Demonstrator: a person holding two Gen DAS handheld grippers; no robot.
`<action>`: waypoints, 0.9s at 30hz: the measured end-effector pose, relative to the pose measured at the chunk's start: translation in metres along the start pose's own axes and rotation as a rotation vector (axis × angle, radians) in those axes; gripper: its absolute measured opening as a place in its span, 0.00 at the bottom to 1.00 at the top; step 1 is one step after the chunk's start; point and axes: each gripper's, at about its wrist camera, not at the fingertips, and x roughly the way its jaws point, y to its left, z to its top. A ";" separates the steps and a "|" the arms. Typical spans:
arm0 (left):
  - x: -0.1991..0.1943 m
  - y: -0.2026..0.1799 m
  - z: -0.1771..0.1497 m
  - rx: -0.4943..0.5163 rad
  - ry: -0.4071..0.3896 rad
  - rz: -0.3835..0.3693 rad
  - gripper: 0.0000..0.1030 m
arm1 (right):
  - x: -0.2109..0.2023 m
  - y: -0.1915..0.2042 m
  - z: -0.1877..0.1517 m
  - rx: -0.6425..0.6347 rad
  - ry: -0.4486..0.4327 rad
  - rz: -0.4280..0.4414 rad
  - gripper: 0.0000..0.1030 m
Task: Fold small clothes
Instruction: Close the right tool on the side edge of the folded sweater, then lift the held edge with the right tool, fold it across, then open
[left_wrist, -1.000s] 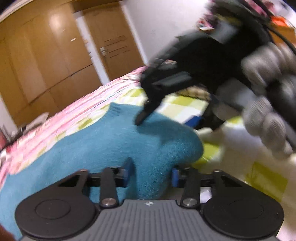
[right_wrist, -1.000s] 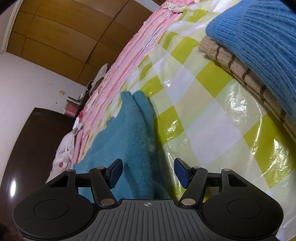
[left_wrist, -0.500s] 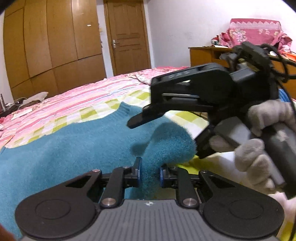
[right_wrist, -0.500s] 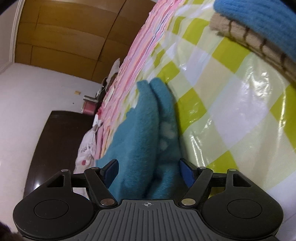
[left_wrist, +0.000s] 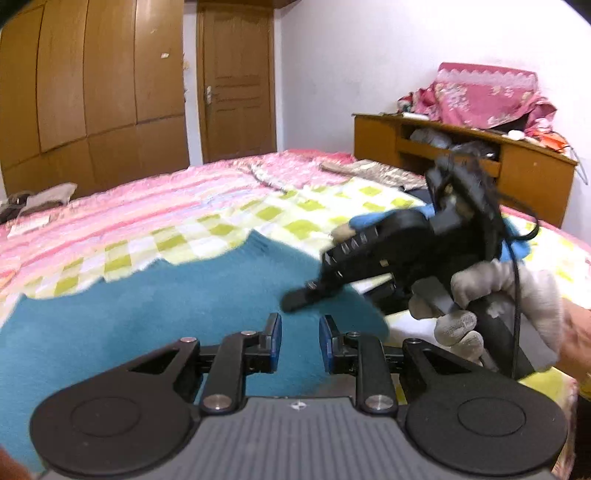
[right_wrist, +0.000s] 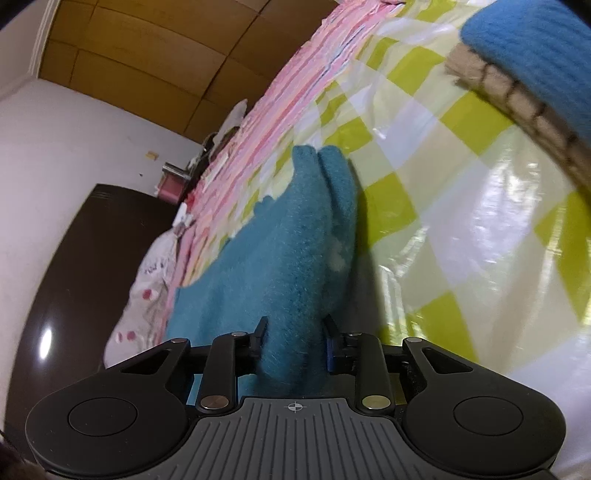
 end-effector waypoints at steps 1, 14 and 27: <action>-0.006 0.003 0.002 -0.002 -0.010 -0.002 0.30 | -0.005 -0.002 0.000 0.001 -0.001 -0.010 0.25; 0.070 0.062 0.011 -0.055 -0.004 0.176 0.31 | -0.071 0.013 -0.016 -0.142 -0.071 -0.214 0.25; 0.103 0.079 -0.020 -0.124 0.084 0.142 0.31 | -0.048 0.008 -0.014 -0.145 -0.111 -0.241 0.51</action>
